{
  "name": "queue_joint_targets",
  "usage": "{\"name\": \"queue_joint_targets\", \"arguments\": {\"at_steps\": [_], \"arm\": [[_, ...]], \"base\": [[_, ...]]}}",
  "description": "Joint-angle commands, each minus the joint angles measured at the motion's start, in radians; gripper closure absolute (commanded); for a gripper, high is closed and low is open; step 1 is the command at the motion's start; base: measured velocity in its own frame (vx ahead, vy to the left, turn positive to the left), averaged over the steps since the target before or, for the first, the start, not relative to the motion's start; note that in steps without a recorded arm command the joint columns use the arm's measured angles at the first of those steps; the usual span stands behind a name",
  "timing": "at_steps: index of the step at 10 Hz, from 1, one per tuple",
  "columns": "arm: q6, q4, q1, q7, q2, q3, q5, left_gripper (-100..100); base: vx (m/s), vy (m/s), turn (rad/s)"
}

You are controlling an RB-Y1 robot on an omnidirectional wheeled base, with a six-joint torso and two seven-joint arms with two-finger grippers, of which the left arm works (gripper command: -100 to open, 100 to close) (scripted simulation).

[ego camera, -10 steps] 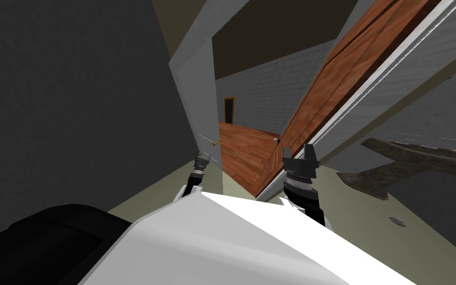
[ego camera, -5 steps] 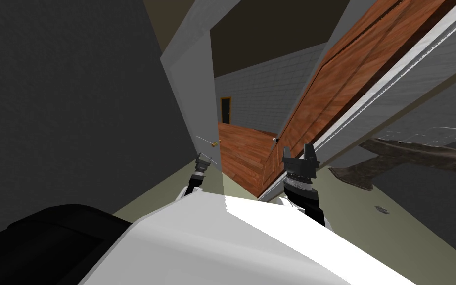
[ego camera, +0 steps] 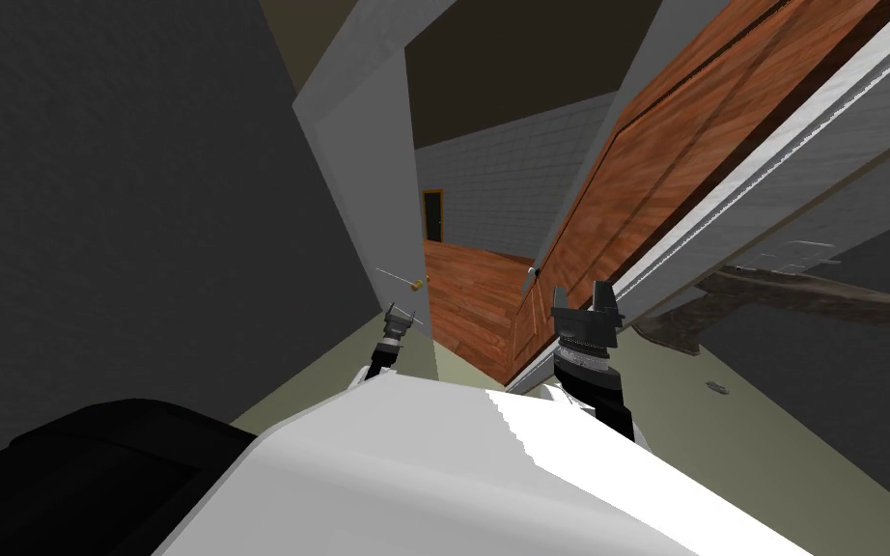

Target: Push the door open

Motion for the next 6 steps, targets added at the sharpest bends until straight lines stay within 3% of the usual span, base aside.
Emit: {"name": "queue_joint_targets", "arguments": {"at_steps": [1,6], "arm": [[-0.007,0.024,-0.003,0.040,0.001,-0.001,-0.005,-100],[-0.034,0.115,-0.020,0.150,-0.003,-0.003,-0.019,-100]], "base": [[0.057,0.112,-0.104],[0.044,0.116,-0.121]]}}
